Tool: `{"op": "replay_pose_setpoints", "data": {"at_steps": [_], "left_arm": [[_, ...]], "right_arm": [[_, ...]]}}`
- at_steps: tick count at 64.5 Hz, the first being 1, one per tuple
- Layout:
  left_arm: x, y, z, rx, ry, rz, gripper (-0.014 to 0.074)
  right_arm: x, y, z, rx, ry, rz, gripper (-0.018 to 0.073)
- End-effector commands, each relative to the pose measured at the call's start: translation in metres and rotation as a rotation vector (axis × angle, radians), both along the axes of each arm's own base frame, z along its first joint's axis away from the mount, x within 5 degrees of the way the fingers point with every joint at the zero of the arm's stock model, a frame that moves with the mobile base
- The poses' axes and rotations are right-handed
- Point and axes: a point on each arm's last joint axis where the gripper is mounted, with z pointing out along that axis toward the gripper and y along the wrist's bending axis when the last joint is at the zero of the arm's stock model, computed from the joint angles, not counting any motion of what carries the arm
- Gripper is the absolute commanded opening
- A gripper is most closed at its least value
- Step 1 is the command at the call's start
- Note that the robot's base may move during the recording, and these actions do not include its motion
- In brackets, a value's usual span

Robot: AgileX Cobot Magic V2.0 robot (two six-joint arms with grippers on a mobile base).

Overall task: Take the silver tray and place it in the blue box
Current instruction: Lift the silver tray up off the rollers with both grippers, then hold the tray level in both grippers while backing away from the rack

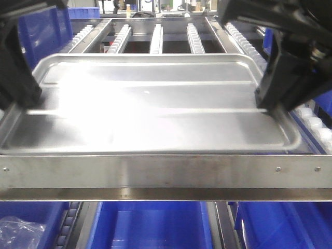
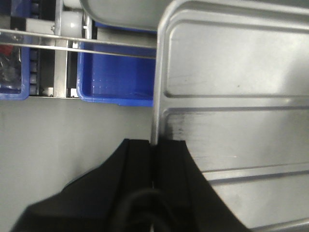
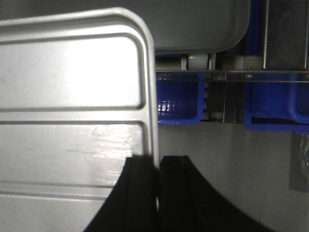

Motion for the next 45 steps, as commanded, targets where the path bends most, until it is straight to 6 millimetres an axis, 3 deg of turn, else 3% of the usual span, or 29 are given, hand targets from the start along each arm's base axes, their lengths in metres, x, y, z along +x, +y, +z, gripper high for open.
{"op": "replay_pose_setpoints", "data": {"at_steps": [1, 45], "left_arm": [[-0.0022, 0.0080, 0.0092, 0.057, -0.049, 0.007, -0.0097], [-0.0003, 0.0082, 0.0106, 0.096, -0.097, -0.041, -0.0098]], "right_arm": [[-0.0016, -0.0097, 0.0107, -0.088, -0.065, -0.022, 0.0060], [-0.0027, -0.0065, 0.0113, -0.064, -0.069, -0.021, 0.0060]]}}
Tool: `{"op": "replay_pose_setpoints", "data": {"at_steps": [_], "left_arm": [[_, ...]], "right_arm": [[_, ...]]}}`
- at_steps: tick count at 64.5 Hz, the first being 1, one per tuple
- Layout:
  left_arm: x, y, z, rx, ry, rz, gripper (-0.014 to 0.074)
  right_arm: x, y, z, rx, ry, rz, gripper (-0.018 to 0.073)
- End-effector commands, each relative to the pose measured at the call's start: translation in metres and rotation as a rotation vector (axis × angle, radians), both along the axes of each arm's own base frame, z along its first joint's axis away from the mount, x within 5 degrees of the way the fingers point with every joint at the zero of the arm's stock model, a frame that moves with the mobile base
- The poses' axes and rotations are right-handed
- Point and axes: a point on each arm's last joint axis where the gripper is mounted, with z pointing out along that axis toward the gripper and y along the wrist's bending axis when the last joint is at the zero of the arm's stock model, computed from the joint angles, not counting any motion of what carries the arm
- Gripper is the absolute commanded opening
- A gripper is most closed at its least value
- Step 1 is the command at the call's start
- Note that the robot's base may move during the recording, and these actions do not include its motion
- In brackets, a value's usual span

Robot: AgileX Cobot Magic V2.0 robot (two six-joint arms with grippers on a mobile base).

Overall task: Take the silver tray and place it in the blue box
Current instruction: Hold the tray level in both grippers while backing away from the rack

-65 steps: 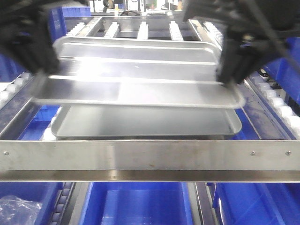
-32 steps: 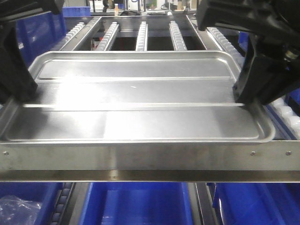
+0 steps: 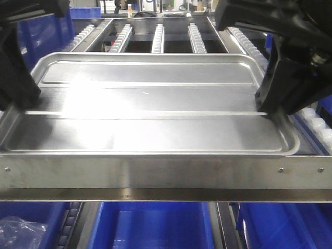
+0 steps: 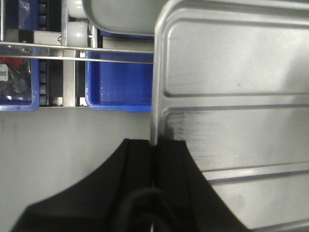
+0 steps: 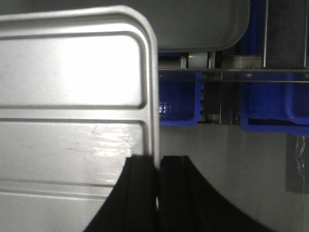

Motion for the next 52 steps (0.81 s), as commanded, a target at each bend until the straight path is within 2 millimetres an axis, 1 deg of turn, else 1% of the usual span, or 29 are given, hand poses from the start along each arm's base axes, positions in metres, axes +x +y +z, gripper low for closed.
{"op": "replay_pose_setpoints", "data": {"at_steps": [1, 52], "left_arm": [[0.0007, 0.0082, 0.0111, 0.054, -0.063, -0.007, -0.0098], [0.0008, 0.0081, 0.0112, 0.052, -0.064, -0.008, -0.0104]], "right_arm": [[0.0016, -0.0103, 0.0121, -0.063, -0.065, -0.009, 0.0060], [0.0015, -0.0103, 0.0121, -0.063, -0.064, -0.010, 0.0060]]}}
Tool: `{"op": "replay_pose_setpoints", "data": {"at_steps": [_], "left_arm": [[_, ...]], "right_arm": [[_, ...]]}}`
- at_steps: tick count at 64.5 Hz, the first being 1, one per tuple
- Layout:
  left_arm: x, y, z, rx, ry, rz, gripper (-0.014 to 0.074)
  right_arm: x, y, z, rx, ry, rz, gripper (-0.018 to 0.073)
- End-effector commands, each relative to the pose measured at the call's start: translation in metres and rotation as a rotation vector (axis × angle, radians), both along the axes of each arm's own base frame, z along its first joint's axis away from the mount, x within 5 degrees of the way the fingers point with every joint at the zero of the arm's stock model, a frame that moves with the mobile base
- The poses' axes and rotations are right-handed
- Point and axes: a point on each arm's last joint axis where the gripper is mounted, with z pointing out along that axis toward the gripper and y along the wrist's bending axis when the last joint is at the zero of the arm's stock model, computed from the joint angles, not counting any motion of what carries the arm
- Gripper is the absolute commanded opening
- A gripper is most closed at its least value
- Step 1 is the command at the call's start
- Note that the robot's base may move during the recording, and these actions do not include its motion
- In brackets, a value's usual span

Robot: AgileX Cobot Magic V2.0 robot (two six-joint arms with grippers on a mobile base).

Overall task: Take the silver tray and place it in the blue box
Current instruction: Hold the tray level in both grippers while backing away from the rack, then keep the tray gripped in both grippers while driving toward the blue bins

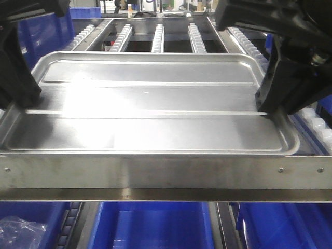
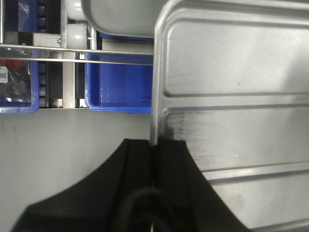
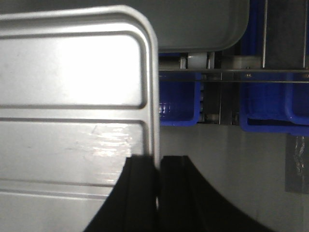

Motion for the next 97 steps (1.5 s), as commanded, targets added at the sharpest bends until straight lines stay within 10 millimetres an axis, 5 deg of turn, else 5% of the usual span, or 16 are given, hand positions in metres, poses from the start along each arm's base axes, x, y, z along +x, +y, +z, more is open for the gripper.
{"op": "replay_pose_setpoints", "data": {"at_steps": [1, 97], "left_arm": [[0.0006, 0.0083, 0.0110, 0.052, -0.059, -0.003, -0.0104], [0.0006, 0.0083, 0.0110, 0.052, -0.059, -0.003, -0.0104]], "right_arm": [[0.0014, -0.0102, 0.0121, -0.062, -0.063, -0.010, 0.0060], [0.0013, -0.0113, 0.0117, -0.071, -0.058, -0.015, 0.0060]]}}
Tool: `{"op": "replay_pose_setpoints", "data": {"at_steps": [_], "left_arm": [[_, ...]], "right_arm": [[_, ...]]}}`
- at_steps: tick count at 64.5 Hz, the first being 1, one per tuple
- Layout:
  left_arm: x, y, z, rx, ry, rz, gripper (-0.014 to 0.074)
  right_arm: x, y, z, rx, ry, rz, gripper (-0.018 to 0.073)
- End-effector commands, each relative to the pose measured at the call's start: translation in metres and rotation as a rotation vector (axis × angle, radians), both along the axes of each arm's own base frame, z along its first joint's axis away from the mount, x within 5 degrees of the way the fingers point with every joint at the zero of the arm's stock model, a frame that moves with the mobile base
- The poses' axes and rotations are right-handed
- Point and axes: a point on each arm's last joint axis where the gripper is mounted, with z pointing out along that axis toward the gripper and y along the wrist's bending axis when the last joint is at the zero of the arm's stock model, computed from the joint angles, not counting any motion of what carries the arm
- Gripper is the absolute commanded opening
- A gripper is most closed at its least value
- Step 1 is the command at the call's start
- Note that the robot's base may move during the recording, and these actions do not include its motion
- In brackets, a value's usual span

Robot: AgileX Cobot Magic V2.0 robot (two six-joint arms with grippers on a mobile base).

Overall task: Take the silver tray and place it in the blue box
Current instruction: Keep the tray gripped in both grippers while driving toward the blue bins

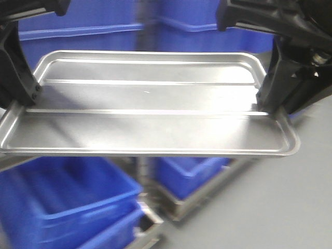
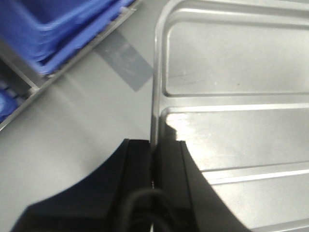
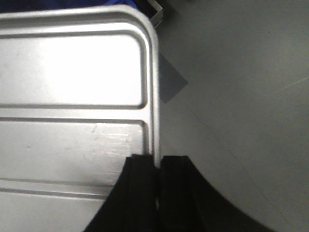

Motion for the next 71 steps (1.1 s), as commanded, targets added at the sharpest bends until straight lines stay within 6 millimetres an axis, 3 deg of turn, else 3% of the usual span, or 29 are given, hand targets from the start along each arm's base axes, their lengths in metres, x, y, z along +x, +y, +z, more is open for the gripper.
{"op": "replay_pose_setpoints", "data": {"at_steps": [1, 71], "left_arm": [[0.0002, 0.0086, 0.0106, 0.054, -0.053, 0.000, -0.0104], [0.0002, 0.0086, 0.0106, 0.054, -0.053, 0.000, -0.0104]], "right_arm": [[0.0013, -0.0110, 0.0118, -0.068, -0.059, -0.013, 0.0060], [0.0013, -0.0110, 0.0118, -0.068, -0.059, -0.013, 0.0060]]}}
